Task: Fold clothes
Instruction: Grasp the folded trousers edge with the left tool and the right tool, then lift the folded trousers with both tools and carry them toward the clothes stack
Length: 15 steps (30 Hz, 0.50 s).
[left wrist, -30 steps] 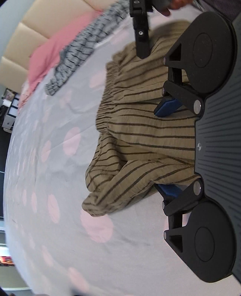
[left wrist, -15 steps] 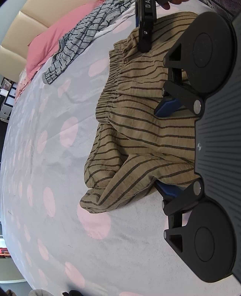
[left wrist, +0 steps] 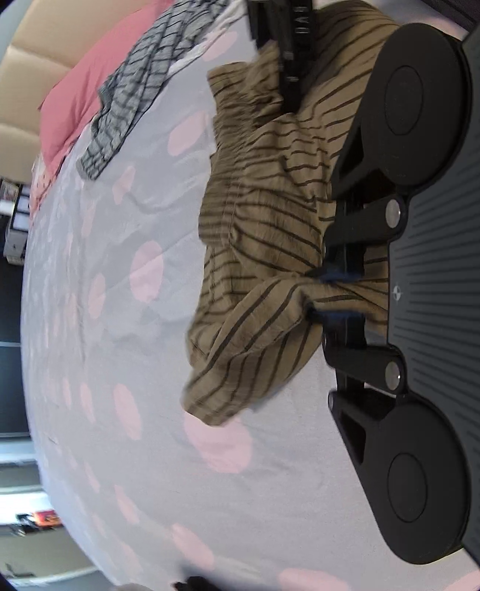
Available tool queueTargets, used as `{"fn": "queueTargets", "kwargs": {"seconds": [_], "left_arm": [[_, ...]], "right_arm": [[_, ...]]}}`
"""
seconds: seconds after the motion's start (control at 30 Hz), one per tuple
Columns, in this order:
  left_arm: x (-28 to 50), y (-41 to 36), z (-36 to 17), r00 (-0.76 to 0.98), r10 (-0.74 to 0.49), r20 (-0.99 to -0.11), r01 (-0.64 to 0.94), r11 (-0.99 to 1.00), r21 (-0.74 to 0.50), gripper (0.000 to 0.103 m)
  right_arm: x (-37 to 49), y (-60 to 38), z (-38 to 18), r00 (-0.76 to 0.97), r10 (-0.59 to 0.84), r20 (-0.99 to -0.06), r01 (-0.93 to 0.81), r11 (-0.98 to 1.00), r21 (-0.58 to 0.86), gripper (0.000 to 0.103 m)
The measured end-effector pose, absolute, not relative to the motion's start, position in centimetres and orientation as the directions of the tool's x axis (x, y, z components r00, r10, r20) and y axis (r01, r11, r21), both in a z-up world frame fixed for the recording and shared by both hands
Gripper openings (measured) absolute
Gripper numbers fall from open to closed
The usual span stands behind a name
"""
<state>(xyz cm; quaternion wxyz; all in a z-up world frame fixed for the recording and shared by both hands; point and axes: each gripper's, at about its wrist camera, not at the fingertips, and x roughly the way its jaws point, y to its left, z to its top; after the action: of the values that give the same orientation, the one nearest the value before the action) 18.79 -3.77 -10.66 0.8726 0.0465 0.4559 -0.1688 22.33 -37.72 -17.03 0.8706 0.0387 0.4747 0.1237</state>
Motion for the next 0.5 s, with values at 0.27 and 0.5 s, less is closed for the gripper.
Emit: {"fn": "queueTargets", "kwargs": {"seconds": [0.27,0.5], "left_arm": [[17.2,-2.8,-7.3,0.611,-0.296,-0.734,0.341,0.935,-0.093,0.004],[14.7,0.2,-1.4,0.74,-0.271,-0.616,0.286,0.955,-0.076,0.004]], "right_arm": [[21.8,-36.9,-13.1,0.6,0.308,-0.738,-0.212,0.951,0.225,0.015],[20.0,-33.8,-7.2,0.702,0.348,-0.622,-0.283,0.937,0.204,0.014]]}}
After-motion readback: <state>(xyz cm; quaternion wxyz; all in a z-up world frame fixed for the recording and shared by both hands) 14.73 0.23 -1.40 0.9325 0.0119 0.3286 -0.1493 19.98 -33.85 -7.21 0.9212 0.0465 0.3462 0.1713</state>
